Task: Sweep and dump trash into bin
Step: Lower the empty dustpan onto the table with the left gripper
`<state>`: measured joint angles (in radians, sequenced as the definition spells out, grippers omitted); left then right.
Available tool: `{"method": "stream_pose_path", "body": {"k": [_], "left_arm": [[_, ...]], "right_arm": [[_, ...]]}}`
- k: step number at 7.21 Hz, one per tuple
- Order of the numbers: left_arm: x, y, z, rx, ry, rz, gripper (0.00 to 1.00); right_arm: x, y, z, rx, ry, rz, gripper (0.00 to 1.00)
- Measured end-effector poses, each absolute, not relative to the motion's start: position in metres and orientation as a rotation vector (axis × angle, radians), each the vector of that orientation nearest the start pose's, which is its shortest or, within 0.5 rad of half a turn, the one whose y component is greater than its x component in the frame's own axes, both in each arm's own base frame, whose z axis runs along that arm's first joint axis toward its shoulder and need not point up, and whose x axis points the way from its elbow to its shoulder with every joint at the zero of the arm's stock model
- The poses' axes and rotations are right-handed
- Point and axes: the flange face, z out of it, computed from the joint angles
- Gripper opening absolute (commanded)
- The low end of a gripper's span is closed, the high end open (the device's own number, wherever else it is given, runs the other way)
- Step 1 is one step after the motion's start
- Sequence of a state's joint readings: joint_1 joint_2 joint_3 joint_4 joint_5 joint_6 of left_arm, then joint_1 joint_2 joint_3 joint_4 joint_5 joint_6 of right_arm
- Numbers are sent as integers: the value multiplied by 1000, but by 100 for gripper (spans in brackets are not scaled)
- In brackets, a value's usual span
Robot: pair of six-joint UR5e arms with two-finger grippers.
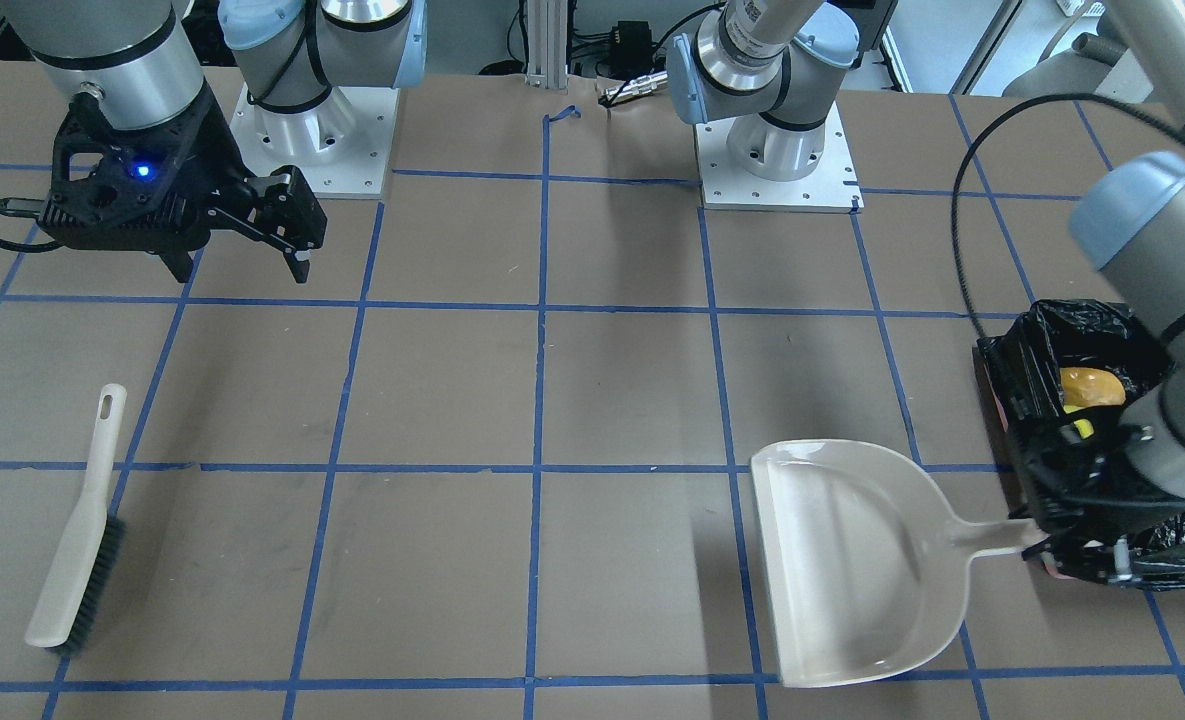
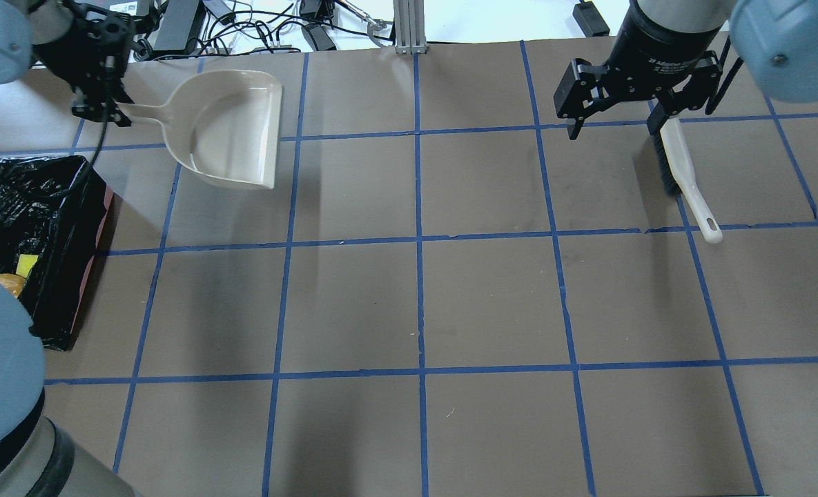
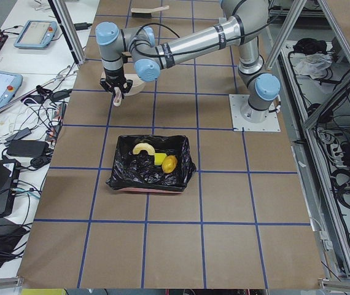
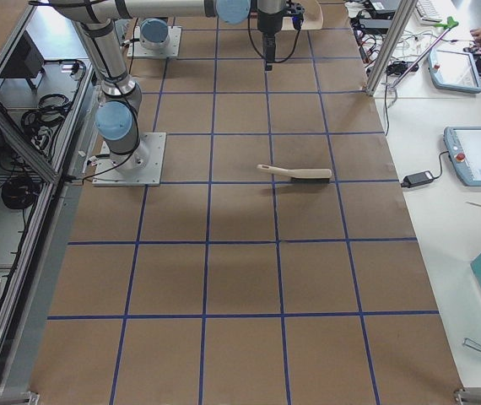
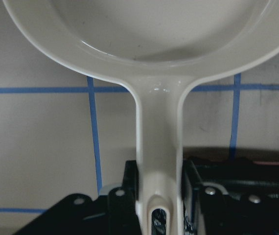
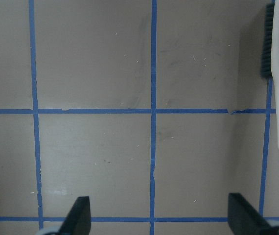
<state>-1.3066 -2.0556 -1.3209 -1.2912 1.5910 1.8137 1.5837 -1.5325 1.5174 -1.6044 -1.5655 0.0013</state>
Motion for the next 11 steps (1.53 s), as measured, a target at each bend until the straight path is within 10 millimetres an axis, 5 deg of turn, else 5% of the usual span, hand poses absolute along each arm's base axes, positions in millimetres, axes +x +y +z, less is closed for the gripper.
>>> {"method": "stream_pose_path", "body": {"k": [3,7,11], "left_arm": [[1,-722,290,2208,2208,-20,0],[-5,-728,262,2284,2088,84,0],[-12,-718,259,2329,2081,85,0]], "right_arm": [[138,-510,489,-13,3134,-59,100],[139,-510,487,-10,3133,-56,100],[139,-510,487,-12,3132,-58,100]]}}
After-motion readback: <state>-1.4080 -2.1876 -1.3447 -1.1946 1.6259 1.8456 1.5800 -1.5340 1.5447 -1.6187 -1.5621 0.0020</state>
